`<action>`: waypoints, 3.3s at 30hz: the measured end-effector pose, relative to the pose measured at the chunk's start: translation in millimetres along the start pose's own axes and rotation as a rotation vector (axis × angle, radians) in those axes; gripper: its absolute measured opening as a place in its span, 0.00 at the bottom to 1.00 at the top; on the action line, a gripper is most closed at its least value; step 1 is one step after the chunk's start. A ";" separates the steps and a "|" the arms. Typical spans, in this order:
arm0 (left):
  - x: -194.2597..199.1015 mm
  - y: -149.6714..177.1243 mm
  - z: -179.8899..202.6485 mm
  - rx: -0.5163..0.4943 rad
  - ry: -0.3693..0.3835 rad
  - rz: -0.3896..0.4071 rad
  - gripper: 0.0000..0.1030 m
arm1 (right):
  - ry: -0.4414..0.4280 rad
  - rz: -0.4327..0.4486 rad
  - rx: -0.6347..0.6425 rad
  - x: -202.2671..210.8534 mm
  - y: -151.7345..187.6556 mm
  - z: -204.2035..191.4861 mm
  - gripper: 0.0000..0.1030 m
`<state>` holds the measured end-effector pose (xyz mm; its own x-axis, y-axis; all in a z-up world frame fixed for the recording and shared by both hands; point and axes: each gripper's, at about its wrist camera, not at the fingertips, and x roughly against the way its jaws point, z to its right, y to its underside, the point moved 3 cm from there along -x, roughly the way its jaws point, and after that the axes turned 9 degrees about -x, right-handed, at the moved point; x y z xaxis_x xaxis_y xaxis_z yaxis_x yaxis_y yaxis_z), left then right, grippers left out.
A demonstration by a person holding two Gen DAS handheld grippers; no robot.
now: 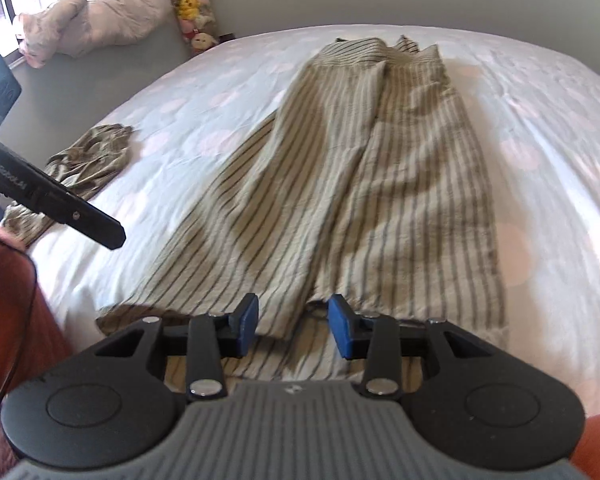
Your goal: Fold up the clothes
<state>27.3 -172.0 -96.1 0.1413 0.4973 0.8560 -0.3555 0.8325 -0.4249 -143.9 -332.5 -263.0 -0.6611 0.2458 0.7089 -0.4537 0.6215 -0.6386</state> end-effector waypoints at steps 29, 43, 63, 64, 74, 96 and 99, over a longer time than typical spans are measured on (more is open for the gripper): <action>-93.0 -267.0 -168.4 -0.001 -0.134 0.258 0.44 | -0.091 0.052 -0.058 -194.7 -276.5 82.5 0.49; -150.6 -338.1 -251.3 0.128 -0.015 0.299 0.46 | -0.111 0.073 -0.079 -328.2 -395.6 96.9 0.54; -129.6 -358.2 -260.1 0.019 -0.104 0.375 0.00 | -0.253 0.072 -0.199 -353.3 -426.3 69.2 0.05; -133.4 -358.5 -258.3 0.010 -0.111 0.372 0.00 | -0.235 0.058 -0.215 -360.1 -423.8 73.1 0.05; -154.1 -352.4 -259.4 0.024 -0.205 0.335 0.14 | -0.158 0.001 -0.249 -390.0 -402.1 98.7 0.23; -101.0 -158.8 -136.6 0.122 -0.060 0.148 0.44 | -0.154 -0.175 -0.235 -243.9 -243.6 78.0 0.32; -93.8 -124.7 -115.7 0.146 -0.077 0.135 0.44 | -0.151 -0.207 -0.236 -216.8 -207.3 68.0 0.31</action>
<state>165.2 -294.2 -157.4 0.0143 0.5771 0.8166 -0.4972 0.7126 -0.4949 52.8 -565.3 -304.7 -0.6585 -0.0051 0.7525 -0.4482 0.8060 -0.3867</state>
